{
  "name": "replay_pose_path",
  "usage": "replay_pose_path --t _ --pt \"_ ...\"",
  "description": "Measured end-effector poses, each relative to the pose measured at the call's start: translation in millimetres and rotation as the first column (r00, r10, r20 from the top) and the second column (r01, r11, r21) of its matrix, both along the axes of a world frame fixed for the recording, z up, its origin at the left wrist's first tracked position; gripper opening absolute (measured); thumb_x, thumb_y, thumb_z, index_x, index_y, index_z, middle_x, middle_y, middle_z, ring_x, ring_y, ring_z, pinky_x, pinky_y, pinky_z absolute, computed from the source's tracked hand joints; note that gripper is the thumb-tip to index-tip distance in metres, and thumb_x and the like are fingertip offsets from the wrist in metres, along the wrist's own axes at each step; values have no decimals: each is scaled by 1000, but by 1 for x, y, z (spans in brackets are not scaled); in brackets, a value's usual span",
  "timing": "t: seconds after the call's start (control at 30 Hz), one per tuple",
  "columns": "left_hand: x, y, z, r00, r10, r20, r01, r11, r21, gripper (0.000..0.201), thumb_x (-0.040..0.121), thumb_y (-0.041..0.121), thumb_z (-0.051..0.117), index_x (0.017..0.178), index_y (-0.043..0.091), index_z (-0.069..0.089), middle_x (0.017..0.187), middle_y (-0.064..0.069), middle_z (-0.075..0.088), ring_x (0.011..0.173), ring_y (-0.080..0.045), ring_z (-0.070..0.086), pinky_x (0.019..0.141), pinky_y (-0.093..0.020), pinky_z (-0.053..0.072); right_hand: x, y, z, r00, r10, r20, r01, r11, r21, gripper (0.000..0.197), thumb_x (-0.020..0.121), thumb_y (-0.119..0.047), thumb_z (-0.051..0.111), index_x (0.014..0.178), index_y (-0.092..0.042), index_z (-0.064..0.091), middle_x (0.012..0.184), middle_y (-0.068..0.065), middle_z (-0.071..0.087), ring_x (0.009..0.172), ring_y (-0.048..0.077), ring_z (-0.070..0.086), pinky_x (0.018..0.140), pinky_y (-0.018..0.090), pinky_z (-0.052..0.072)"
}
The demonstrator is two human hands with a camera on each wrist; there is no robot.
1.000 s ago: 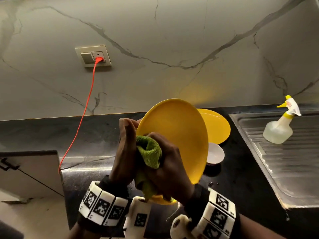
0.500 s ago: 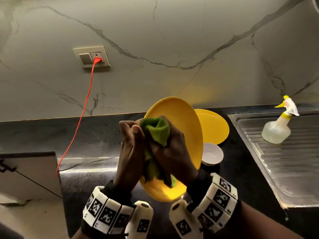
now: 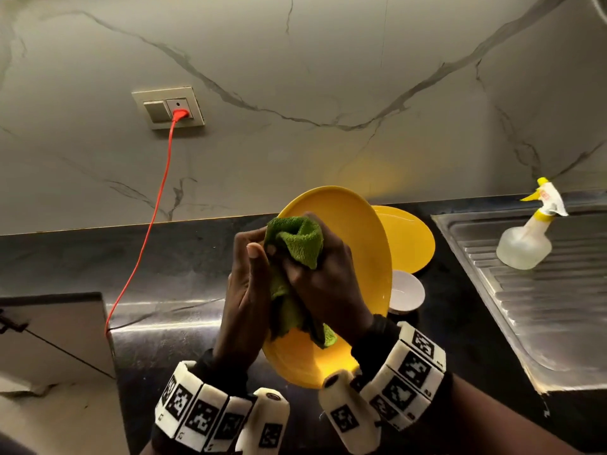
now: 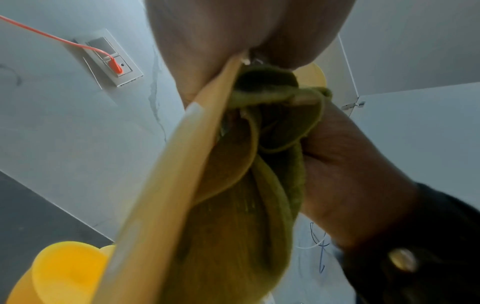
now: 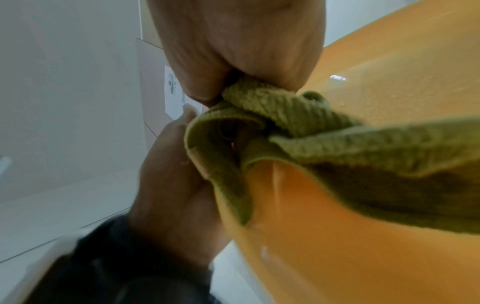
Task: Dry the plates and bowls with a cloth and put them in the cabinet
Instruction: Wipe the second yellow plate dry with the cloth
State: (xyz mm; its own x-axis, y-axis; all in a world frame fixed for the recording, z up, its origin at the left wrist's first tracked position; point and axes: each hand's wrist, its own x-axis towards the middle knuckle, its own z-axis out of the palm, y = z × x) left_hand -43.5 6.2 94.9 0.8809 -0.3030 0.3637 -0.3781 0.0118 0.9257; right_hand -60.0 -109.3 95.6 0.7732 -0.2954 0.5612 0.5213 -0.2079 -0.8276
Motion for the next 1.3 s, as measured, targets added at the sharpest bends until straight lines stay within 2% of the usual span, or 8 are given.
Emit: replay_pose_path --t 0.1,0.23,0.53,0.7,0.87,1.03,1.2,1.3 --pt "3 1 2 999 4 -46 -4 1000 7 101 74 91 39 125 3 43 111 -20 60 105 -35 64 90 -63 50 -9 6 -11 996 88 -7 -88 996 22 11 87 -8 67 96 -4 62 84 5 68 75 17 64 65 33 54" --pt "5 1 -2 997 -18 -81 20 999 32 101 72 92 38 134 13 41 119 -14 61 108 -27 66 93 -56 53 -12 9 -20 991 127 -29 -127 992 6 11 89 -11 67 98 -8 62 87 2 69 77 11 64 67 20 51" --pt "4 3 -5 999 -35 -25 34 999 -16 70 82 83 39 124 29 52 119 -2 65 111 -22 65 92 -50 55 12 -9 -8 999 -34 -39 34 999 -9 15 86 -11 70 99 -7 64 87 3 70 80 16 67 70 39 56" --pt "5 3 -1 999 -21 -43 20 999 -26 90 76 87 41 121 9 43 108 -12 60 98 -24 66 87 -53 56 -14 14 -19 988 156 -7 -156 987 34 16 88 -22 67 95 -9 61 85 -5 67 77 6 64 68 15 49" --pt "9 8 -3 985 -100 -140 101 995 4 95 68 94 38 139 31 47 133 -1 62 119 -18 63 99 -46 53 -15 14 -22 986 167 -13 -167 986 11 15 85 -20 62 94 -8 61 83 4 66 74 14 61 64 20 48" --pt "2 5 -5 992 -98 -83 97 995 -10 66 76 87 42 122 43 58 117 4 67 110 -18 66 88 -40 58 12 -6 -8 996 -20 -83 27 996 83 15 86 -5 71 100 -6 64 86 -2 69 80 15 67 73 37 58" --pt "4 2 1 998 -44 -35 43 999 -1 84 75 88 43 119 16 43 114 -21 55 105 -36 62 89 -58 53 3 -4 -7 994 91 -67 -87 994 72 22 86 -8 68 107 -1 65 95 6 72 88 20 69 77 40 58" --pt "12 5 4 995 -73 -67 75 997 36 93 71 91 42 127 17 43 118 -15 58 106 -29 65 90 -51 57 -16 10 -19 977 211 -36 -210 977 47 22 88 -14 66 104 1 62 95 7 69 87 19 66 75 36 56"
